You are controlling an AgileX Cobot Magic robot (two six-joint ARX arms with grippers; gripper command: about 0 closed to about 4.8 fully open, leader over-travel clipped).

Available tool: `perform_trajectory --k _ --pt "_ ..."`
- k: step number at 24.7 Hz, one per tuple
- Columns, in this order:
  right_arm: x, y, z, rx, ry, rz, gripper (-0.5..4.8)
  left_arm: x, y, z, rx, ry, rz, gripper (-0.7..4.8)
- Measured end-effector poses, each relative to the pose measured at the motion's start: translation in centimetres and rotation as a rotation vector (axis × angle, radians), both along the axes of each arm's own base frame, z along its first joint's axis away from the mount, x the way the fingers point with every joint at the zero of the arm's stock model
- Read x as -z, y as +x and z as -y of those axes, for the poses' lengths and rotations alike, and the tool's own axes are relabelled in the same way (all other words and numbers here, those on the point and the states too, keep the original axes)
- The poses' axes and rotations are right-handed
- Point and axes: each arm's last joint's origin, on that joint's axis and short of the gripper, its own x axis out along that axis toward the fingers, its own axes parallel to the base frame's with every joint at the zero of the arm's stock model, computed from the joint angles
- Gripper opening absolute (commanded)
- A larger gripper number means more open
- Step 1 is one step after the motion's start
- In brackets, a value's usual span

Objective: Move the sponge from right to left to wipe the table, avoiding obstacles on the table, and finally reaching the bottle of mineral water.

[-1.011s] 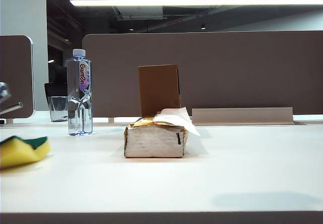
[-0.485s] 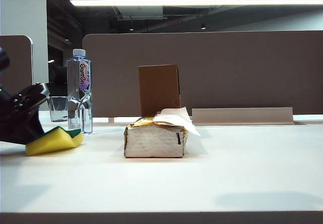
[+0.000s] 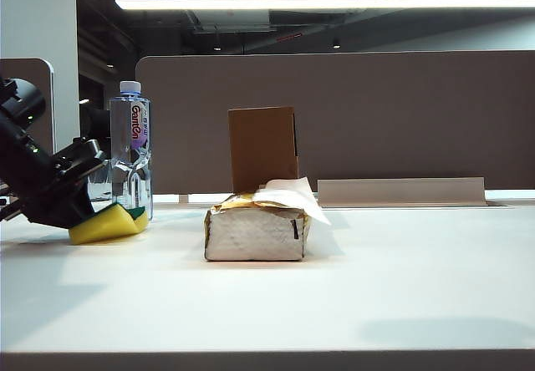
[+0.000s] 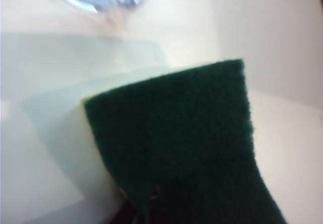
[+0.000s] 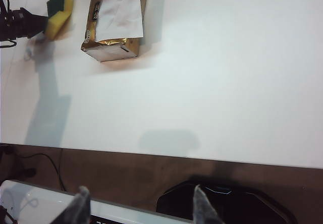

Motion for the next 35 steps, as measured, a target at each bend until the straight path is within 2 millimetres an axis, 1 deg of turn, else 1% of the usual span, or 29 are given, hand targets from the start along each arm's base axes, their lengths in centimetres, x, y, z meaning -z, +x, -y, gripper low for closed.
perform_trajectory --k 2,10,11,12,13,16,19,23,27,35 --pt "0.0 0.0 0.0 0.000 0.000 0.000 2.61 -0.3 0.5 0.0 -0.008 0.012 0.009 -0.05" --pt "0.0 0.0 0.0 0.002 0.002 -0.001 2.61 -0.5 0.6 0.0 -0.017 0.025 0.006 0.00" --pt "0.0 0.0 0.0 0.002 0.002 -0.001 2.61 -0.5 0.6 0.0 -0.017 0.025 0.006 0.25" --pt "0.0 0.0 0.0 0.001 0.002 -0.001 2.61 -0.5 0.6 0.0 -0.017 0.025 0.006 0.61" --pt "0.0 0.0 0.0 -0.001 0.005 -0.001 2.61 -0.5 0.6 0.0 -0.017 0.025 0.006 1.33" --pt "0.0 0.0 -0.1 -0.012 0.016 -0.001 2.61 -0.8 1.0 -0.4 -0.048 0.071 0.048 1.40" --pt "0.0 0.0 -0.1 -0.013 0.017 -0.001 2.61 -0.8 1.1 -0.4 -0.053 0.077 0.051 1.97" --pt "0.0 0.0 -0.1 -0.013 0.018 -0.001 2.61 -1.0 1.1 -0.5 -0.054 0.081 0.058 2.50" --pt "0.0 0.0 -0.1 -0.013 0.018 -0.001 2.61 -1.3 0.9 -0.5 -0.060 0.095 0.048 2.51" --pt "0.0 0.0 -0.1 -0.013 0.018 -0.004 2.61 -2.2 -0.3 -0.6 -0.060 0.094 -0.016 2.52"
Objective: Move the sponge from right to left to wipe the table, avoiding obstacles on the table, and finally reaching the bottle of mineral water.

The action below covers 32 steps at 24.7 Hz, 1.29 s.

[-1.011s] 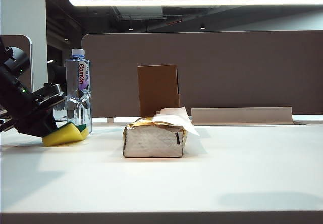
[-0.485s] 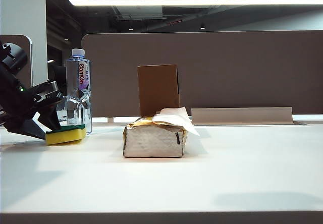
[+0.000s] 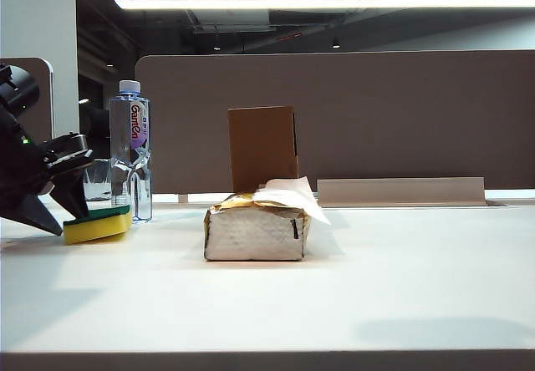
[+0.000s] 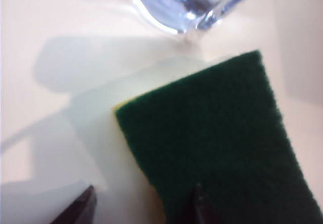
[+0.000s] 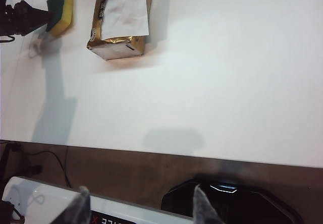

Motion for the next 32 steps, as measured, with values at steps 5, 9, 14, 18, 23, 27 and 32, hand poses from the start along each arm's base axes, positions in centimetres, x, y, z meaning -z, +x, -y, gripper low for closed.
perform_trajectory --k 5,9,14,18,23,27,32 --pt "0.0 0.0 0.0 0.000 0.000 0.000 2.61 -0.4 -0.4 0.1 0.018 -0.030 -0.020 3.15" --pt "0.0 0.0 0.0 0.000 0.000 0.000 2.61 -0.6 -0.5 0.2 0.022 -0.034 -0.017 3.16" --pt "0.0 -0.1 0.0 0.000 0.000 0.004 2.61 -1.3 -0.6 0.1 0.021 -0.033 -0.001 3.42" --pt "0.0 -0.2 0.0 0.000 0.000 0.007 2.61 -4.0 -1.2 0.2 0.023 -0.027 0.070 3.42" --pt "0.0 -0.2 0.0 0.000 0.000 0.007 2.61 -8.1 -1.9 0.2 0.033 -0.032 0.161 3.42" --pt "0.0 -0.2 0.0 -0.001 -0.002 0.009 2.61 -12.2 -3.6 0.5 0.065 -0.058 0.252 3.42" --pt "-0.2 -0.3 0.0 -0.014 -0.017 0.050 2.61 -16.2 -6.4 0.7 0.080 -0.037 0.344 3.42"
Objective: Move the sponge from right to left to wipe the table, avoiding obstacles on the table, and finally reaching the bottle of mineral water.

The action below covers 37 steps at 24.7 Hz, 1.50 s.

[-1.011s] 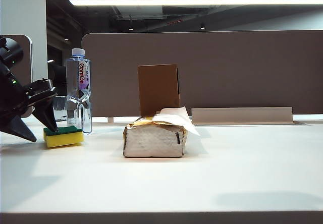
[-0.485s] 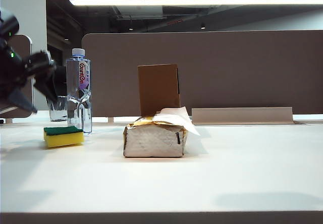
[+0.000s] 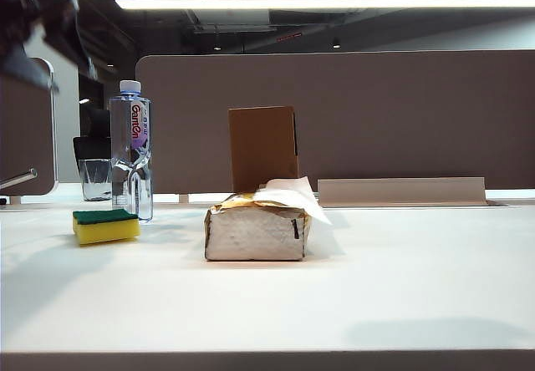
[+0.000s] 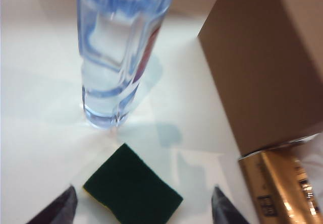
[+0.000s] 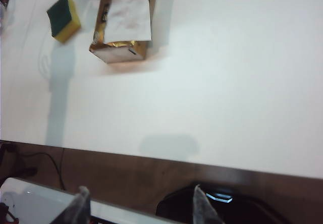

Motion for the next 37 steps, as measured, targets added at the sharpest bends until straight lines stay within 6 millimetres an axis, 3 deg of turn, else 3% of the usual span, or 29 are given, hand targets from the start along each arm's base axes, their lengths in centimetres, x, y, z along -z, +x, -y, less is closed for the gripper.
perform_trajectory --k 6,8,11,12,14,22,31,37 --pt "-0.5 0.1 0.1 0.020 -0.040 0.096 2.61 -4.8 -4.4 0.3 0.002 0.011 0.130 3.42" --pt "-0.7 -0.1 0.2 0.033 -0.088 0.148 2.61 -7.1 -6.9 0.5 0.002 0.017 0.214 3.42" --pt "-0.7 -0.3 0.4 0.064 -0.159 0.177 2.61 -8.9 -9.3 0.6 -0.002 0.024 0.278 3.42" --pt "-0.7 -0.4 0.5 0.093 -0.214 0.192 2.61 -10.0 -11.2 0.7 -0.014 0.034 0.318 3.42" --pt "-0.8 -0.6 0.6 0.099 -0.248 0.221 2.61 -10.9 -13.0 0.8 -0.033 0.046 0.351 3.42" --pt "-1.7 -0.3 0.6 0.123 -0.263 0.340 2.60 -13.3 -19.3 1.0 -0.122 0.095 0.476 3.41" --pt "-2.4 0.1 1.0 0.231 -0.328 0.406 2.60 -14.3 -24.0 1.1 -0.213 0.130 0.578 3.41" --pt "-2.6 -0.7 1.1 0.303 -0.343 0.547 2.09 -12.4 -28.2 1.2 -0.277 0.149 0.630 3.40"
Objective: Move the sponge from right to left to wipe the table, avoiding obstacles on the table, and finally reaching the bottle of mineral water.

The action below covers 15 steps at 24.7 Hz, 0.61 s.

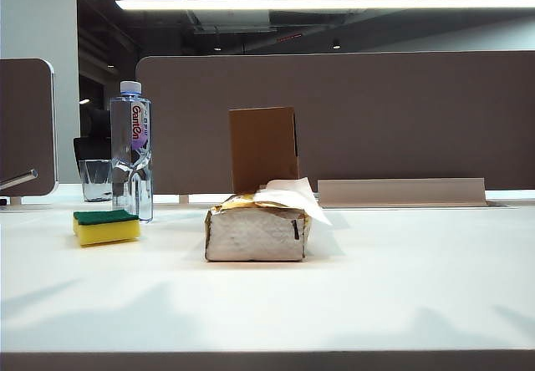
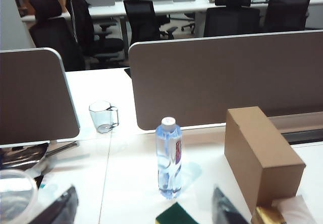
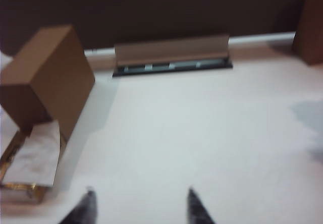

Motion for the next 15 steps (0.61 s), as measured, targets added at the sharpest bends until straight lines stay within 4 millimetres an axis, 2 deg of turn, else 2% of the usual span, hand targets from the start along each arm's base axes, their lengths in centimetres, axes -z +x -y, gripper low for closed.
perform_trajectory --k 3,9,15 --pt "0.8 -0.2 0.0 0.004 -0.003 0.057 2.09 2.4 -1.2 0.1 -0.002 -0.002 0.007 3.40" --pt "3.6 0.5 0.0 0.013 0.016 0.015 2.09 6.5 -3.6 0.2 -0.002 -0.014 0.023 3.40" --pt "5.7 1.0 0.1 0.028 0.082 0.054 2.06 9.2 -4.3 0.3 -0.002 -0.025 0.029 3.35"
